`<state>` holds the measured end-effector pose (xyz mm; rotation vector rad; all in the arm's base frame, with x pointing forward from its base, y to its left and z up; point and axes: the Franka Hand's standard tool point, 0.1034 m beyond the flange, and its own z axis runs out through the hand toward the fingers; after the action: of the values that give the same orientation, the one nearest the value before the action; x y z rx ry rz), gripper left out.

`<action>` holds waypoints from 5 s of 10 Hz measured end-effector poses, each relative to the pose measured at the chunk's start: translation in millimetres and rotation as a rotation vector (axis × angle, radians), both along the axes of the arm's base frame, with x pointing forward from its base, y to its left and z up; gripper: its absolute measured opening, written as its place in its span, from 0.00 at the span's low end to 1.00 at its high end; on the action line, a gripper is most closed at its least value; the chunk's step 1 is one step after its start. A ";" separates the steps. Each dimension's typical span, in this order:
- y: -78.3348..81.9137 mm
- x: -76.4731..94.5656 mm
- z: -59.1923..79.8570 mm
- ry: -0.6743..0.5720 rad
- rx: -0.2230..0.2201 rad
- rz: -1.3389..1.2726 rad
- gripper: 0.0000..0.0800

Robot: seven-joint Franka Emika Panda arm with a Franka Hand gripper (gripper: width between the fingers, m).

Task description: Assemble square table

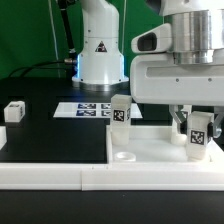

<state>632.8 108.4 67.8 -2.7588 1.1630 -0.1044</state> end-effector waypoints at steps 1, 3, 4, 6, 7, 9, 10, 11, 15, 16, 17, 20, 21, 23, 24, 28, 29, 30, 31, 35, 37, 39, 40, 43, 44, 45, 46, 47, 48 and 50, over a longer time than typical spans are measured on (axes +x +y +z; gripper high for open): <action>-1.5 -1.6 -0.5 0.016 0.028 -0.170 0.37; -3.5 -3.0 -1.1 0.053 0.087 -0.436 0.37; -3.4 -3.9 -1.3 0.067 0.104 -0.528 0.37; -0.5 -5.5 -1.9 0.094 0.132 -0.698 0.37; -0.1 -5.9 -2.1 0.109 0.152 -0.807 0.37; 1.0 -6.3 -2.2 0.127 0.175 -0.924 0.37; 1.0 -6.5 -2.7 0.123 0.171 -0.892 0.37; 3.8 -5.8 -1.6 0.120 0.166 -0.857 0.60; 11.6 -1.1 6.0 0.082 0.053 -0.199 0.81; 11.2 -1.7 5.9 0.074 0.032 -0.075 0.81; 10.9 -1.5 6.8 0.072 -0.027 0.116 0.81; 11.5 0.5 3.7 0.031 -0.085 0.493 0.81; 11.3 2.3 3.4 0.007 -0.096 0.567 0.81; 11.2 2.4 3.4 0.008 -0.093 0.539 0.66; 11.4 2.4 3.4 0.010 -0.089 0.519 0.49; 6.3 1.4 2.7 0.054 -0.049 0.121 0.37; 4.6 1.2 2.3 0.065 -0.028 -0.007 0.37; 2.2 0.5 0.8 0.075 0.008 -0.147 0.37; 0.7 -0.1 0.8 0.081 0.035 -0.268 0.37; 2.7 -2.1 0.7 0.124 0.084 -0.646 0.37; 3.3 -2.8 0.7 0.137 0.113 -0.789 0.37; 4.1 -2.7 0.9 0.154 0.135 -0.903 0.37; 4.7 -2.8 0.9 0.160 0.139 -0.952 0.37; 7.3 -3.5 0.5 0.152 0.128 -0.891 0.59; 7.9 -3.6 0.4 0.151 0.126 -0.879 0.74; 11.0 -4.6 1.7 0.144 0.092 -0.664 0.80; 14.5 -3.8 3.2 0.118 0.029 -0.370 0.81; 12.5 -3.9 2.3 0.108 0.025 -0.298 0.81; 11.3 -3.9 2.2 0.096 0.014 -0.188 0.81; 6.7 -4.7 2.6 0.082 -0.038 0.096 0.81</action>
Offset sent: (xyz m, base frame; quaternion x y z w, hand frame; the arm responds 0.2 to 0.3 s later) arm 0.0043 0.0040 0.0020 0.0313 -0.0222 0.2945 0.9549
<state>628.2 115.1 70.3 -2.8716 1.0546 -0.0032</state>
